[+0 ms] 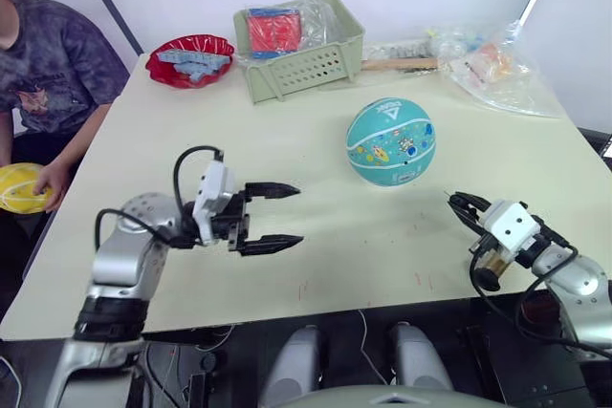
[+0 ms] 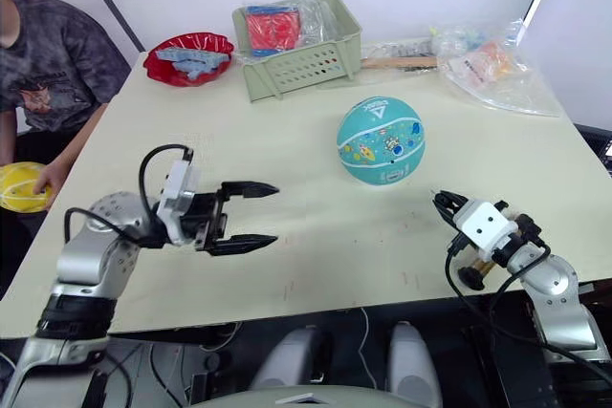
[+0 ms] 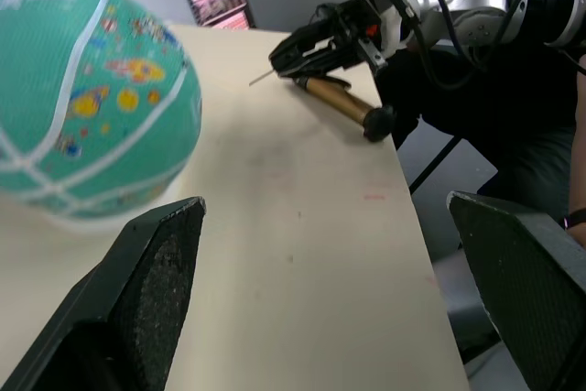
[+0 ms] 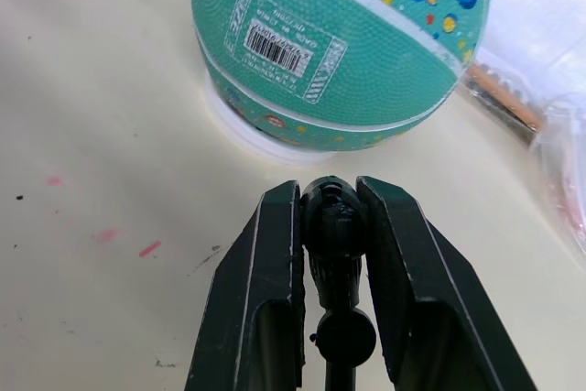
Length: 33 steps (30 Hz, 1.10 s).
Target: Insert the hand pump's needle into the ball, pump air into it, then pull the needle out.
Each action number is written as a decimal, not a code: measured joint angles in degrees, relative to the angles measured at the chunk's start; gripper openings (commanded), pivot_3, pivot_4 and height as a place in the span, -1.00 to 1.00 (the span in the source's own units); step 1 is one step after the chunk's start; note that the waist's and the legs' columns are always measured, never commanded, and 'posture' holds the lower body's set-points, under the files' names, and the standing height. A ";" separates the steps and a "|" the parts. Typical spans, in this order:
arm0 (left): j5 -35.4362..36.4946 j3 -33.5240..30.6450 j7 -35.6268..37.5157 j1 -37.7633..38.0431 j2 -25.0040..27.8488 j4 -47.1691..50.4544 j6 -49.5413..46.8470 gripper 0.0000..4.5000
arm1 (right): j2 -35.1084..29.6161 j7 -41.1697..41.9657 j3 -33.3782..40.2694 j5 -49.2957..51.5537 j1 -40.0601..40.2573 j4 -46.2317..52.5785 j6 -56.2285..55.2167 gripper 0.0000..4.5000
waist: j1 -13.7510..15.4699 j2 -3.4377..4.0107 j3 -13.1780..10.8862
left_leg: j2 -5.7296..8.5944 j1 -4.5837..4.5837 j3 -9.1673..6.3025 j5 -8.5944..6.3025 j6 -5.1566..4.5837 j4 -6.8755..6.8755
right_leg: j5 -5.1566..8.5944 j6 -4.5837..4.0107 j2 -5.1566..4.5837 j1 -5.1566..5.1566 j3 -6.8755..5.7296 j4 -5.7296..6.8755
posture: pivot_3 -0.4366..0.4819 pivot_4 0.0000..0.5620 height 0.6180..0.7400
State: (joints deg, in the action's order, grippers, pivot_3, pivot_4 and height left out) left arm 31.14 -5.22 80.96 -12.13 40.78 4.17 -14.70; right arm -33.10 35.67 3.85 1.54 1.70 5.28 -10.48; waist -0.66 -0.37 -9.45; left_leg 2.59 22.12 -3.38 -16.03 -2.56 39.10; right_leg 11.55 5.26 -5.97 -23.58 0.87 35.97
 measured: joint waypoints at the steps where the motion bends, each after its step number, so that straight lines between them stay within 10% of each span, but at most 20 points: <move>1: 0.07 -0.13 -0.03 0.53 0.16 0.04 0.01 1.00 | 0.02 0.06 -0.30 0.00 -0.51 -0.33 -0.10 -0.81 | 0.00 0.00 0.00 | 0.00 0.00 0.00 0.00 0.00 0.00 | 0.00 0.00 0.00 0.00 0.00 0.00 | -0.05 -0.47 0.96; 6: 0.09 -0.82 -1.75 1.67 0.14 0.94 0.93 1.00 | -0.52 1.93 -3.16 -1.08 -3.25 -2.94 -0.87 -0.81 | 0.02 0.00 0.00 | 0.02 -0.01 -0.02 -0.01 0.01 0.00 | -0.01 0.01 -0.02 0.01 -0.02 -0.01 | -0.05 -0.47 0.96; 15: 0.43 -0.86 -4.04 3.83 -0.51 3.42 1.06 1.00 | -1.65 4.40 -3.57 -0.81 -4.24 -3.87 -0.69 0.94 | -0.06 0.00 -0.01 | 0.02 0.00 -0.20 -0.01 0.03 -0.20 | 0.05 -0.09 -0.02 0.01 -0.20 -0.01 | -0.05 -0.47 0.96; 33: 0.74 -0.87 -5.01 5.13 -0.62 4.37 1.06 1.00 | -2.79 7.65 4.60 16.70 1.96 9.38 12.65 0.94 | 0.25 0.00 -0.01 | -0.01 0.09 -1.89 0.33 0.68 -0.85 | 0.99 -1.34 -0.03 0.03 -2.00 0.69 | -0.05 -0.47 0.96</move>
State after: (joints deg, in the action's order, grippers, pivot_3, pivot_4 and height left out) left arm 31.88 -6.09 75.96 -7.00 40.16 8.54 -13.65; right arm -35.90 43.32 8.45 18.25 3.67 14.66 2.17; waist -0.41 -0.37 -9.45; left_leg 2.58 22.21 -5.28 -15.70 -1.88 38.25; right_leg 12.54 3.92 -6.00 -23.55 -1.12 36.66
